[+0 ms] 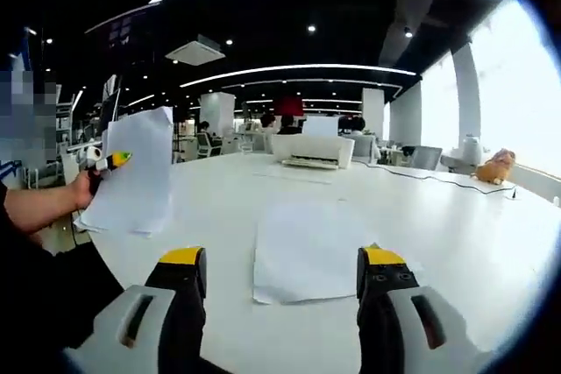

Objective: Organize the stack of printing papers by aligning and flattening the scattered papers on the table

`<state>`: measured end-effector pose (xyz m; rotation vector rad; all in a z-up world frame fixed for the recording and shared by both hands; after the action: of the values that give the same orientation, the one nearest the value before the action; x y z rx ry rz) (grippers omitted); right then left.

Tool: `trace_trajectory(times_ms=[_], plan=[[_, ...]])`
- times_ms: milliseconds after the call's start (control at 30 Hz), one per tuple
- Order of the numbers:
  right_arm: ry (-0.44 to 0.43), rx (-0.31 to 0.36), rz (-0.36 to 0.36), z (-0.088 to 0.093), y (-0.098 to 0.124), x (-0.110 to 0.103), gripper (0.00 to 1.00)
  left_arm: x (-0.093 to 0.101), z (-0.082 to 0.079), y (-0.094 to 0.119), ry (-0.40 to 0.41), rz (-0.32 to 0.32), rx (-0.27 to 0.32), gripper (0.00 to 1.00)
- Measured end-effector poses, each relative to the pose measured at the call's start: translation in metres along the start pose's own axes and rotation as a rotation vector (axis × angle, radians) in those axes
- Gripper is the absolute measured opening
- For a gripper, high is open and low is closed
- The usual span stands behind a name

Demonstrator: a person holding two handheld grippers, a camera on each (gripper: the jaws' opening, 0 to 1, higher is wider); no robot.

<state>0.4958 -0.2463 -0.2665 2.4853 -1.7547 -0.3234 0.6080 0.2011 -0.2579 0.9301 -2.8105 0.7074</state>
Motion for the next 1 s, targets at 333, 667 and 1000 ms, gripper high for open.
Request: trace_trajectory(times_ms=[333, 667, 1000], plan=[[-0.015, 0.006, 0.047, 0.001, -0.005, 0.015, 0.65, 0.001, 0.002, -0.001, -0.007, -0.003, -0.013, 0.06], [-0.041, -0.033, 0.071, 0.009, -0.009, 0.025, 0.66, 0.003, 0.004, -0.003, -0.004, 0.013, -0.030, 0.06], [-0.065, -0.070, 0.077, 0.017, -0.019, 0.036, 0.67, 0.006, 0.007, -0.005, -0.015, 0.022, -0.058, 0.06]])
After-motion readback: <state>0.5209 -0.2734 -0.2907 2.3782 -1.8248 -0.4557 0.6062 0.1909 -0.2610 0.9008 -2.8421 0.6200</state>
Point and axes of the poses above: the point that each gripper's makers call its tool centre point, and the gripper's own axes: y roughly backward along the fingers, x roughly to its right, z roughly out of its underside, the point moved 6 cm from there along y, roughly backward along the fingers, and after that the axes turned 9 degrees about -y, right-handed, at the moved point
